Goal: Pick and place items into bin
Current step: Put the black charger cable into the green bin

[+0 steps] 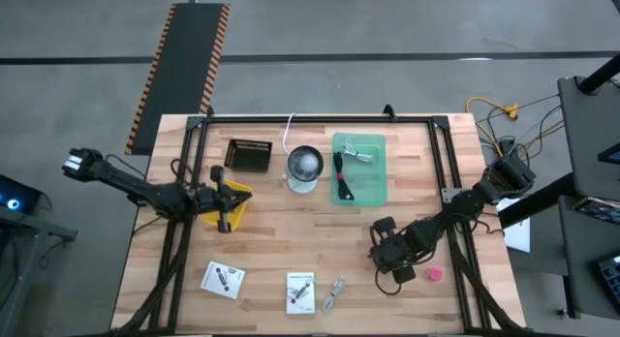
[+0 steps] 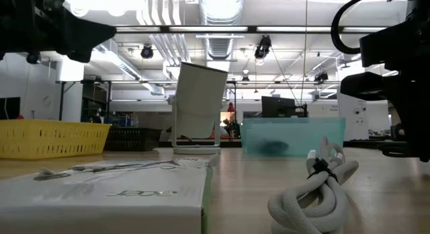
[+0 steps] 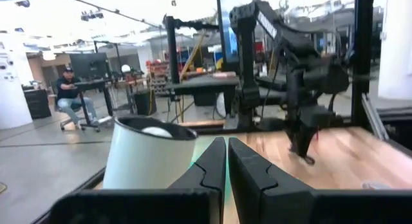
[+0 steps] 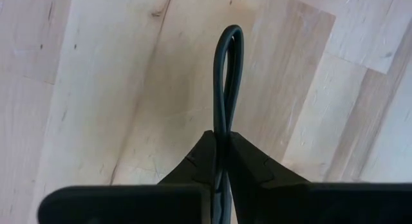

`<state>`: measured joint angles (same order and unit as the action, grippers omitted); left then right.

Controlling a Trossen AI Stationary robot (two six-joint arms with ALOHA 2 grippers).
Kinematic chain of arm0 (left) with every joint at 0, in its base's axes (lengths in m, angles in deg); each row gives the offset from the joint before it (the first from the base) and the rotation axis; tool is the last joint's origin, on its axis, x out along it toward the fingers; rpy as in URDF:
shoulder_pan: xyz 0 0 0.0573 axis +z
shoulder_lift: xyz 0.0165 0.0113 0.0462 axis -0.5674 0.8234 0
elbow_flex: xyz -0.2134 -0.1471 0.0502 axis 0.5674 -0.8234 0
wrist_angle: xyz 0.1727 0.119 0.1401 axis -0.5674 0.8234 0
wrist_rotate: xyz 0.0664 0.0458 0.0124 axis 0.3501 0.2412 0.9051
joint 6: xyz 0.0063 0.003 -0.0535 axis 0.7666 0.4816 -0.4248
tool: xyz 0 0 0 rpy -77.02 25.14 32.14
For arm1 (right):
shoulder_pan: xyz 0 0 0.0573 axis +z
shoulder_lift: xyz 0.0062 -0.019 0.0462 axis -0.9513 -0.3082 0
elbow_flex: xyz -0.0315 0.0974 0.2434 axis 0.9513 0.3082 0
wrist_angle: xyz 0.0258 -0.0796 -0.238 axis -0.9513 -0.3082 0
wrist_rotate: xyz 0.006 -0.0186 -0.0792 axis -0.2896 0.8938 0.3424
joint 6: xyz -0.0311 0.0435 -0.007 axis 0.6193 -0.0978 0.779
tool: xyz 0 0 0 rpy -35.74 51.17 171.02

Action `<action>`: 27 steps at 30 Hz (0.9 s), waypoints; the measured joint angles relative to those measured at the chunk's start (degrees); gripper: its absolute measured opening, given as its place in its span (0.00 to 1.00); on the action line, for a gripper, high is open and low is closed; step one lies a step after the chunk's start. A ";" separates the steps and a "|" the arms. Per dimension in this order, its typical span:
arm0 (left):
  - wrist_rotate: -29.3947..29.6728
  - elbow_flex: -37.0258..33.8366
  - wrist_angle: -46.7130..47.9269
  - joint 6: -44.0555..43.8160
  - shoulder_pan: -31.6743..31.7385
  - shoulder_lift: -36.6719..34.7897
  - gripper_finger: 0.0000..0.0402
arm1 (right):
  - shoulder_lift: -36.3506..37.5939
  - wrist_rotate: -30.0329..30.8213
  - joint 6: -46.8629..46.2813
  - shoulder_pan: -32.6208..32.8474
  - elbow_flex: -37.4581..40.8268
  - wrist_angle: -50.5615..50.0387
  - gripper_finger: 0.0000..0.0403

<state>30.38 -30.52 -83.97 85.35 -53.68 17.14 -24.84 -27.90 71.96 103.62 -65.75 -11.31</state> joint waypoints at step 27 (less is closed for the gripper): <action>0.72 -0.13 33.45 -7.58 -0.11 -26.50 0.00 | 0.08 0.00 -0.02 0.00 -0.07 -0.01 0.03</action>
<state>31.10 -30.65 -50.52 77.76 -53.79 -9.36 -24.76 -27.90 71.94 103.62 -65.81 -11.32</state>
